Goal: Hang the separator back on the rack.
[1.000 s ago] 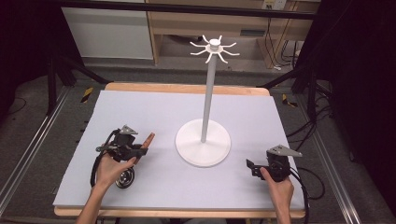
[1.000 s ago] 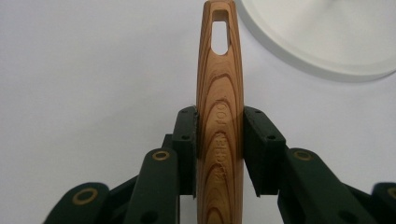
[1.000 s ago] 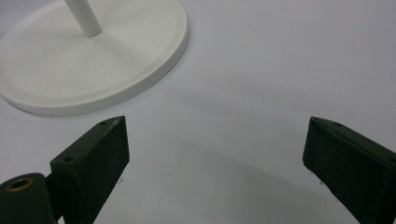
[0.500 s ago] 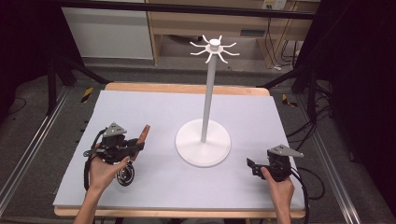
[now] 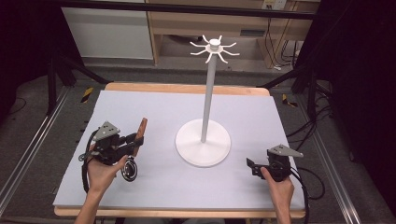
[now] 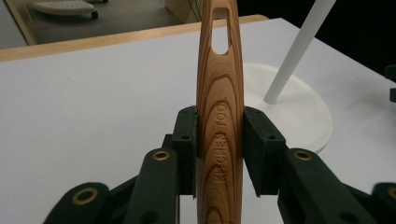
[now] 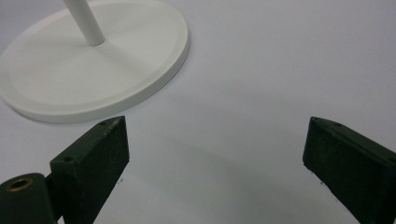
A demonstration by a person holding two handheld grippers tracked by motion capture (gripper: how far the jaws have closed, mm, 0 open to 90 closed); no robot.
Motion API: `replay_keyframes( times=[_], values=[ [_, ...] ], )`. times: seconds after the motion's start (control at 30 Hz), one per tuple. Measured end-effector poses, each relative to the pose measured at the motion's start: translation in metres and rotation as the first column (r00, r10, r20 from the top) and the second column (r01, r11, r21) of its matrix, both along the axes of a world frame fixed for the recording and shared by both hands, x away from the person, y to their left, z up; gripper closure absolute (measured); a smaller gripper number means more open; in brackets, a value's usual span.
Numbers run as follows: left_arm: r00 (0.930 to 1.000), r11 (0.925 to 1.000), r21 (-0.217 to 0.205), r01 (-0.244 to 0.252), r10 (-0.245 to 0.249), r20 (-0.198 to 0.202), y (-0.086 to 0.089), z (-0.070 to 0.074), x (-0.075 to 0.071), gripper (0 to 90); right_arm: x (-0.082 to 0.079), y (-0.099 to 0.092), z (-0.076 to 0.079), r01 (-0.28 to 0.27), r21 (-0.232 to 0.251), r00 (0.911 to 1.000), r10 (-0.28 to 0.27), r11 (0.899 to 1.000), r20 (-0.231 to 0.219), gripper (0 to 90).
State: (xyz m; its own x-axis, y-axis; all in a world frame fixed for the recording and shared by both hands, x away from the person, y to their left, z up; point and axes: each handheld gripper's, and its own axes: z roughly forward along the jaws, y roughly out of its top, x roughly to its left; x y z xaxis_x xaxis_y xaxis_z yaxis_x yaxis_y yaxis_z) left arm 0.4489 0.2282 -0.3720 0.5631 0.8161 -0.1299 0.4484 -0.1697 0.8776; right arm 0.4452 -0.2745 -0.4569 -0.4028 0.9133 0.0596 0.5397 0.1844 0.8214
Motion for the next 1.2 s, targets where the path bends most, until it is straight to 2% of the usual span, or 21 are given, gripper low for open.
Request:
replay_keyframes(
  times=[0.27, 0.43, 0.53, 0.63, 0.83, 0.93, 1.07, 1.2],
  values=[
    [0.9984, 0.9993, -0.037, -0.001, 0.003, 0.056, -0.001, 0.013, -0.008, 67.5, -0.001, 0.000, 0.000, 0.001, 0.004, 1.0000, -0.001, 1.000, 0.002, 7.6],
    [0.9972, 0.9984, -0.056, -0.003, 0.007, 0.075, -0.003, 0.020, -0.010, 67.5, -0.002, 0.000, 0.003, -0.003, 0.009, 0.9999, 0.003, 1.000, 0.014, 7.6],
    [0.9967, 0.9978, -0.066, 0.003, 0.002, 0.082, -0.006, 0.028, -0.008, 67.5, -0.003, -0.002, 0.003, -0.002, 0.012, 0.9999, 0.002, 1.000, 0.017, 7.6],
    [0.9962, 0.9982, -0.059, 0.012, -0.007, 0.087, -0.009, 0.034, -0.008, 67.5, -0.003, -0.002, 0.002, -0.002, 0.012, 0.9998, 0.002, 1.000, 0.019, 7.6],
    [0.9910, 0.9980, -0.059, 0.022, -0.014, 0.133, -0.017, 0.055, -0.008, 67.5, -0.002, -0.002, 0.003, -0.002, 0.010, 0.9999, 0.002, 1.000, 0.015, 7.5],
    [0.9896, 0.9980, -0.060, 0.021, -0.012, 0.143, -0.019, 0.060, -0.007, 67.5, -0.002, -0.002, 0.002, -0.001, 0.007, 0.9999, 0.001, 1.000, 0.015, 7.6],
    [0.9863, 0.9957, -0.088, 0.028, -0.013, 0.164, -0.022, 0.072, -0.003, 67.4, -0.002, -0.002, 0.003, 0.001, 0.006, 0.9999, -0.001, 1.000, 0.015, 7.6],
    [0.9846, 0.9949, -0.097, 0.028, -0.011, 0.174, -0.025, 0.078, 0.000, 67.4, -0.003, -0.001, 0.003, 0.004, 0.011, 0.9999, -0.004, 1.000, 0.017, 7.5]
  ],
)
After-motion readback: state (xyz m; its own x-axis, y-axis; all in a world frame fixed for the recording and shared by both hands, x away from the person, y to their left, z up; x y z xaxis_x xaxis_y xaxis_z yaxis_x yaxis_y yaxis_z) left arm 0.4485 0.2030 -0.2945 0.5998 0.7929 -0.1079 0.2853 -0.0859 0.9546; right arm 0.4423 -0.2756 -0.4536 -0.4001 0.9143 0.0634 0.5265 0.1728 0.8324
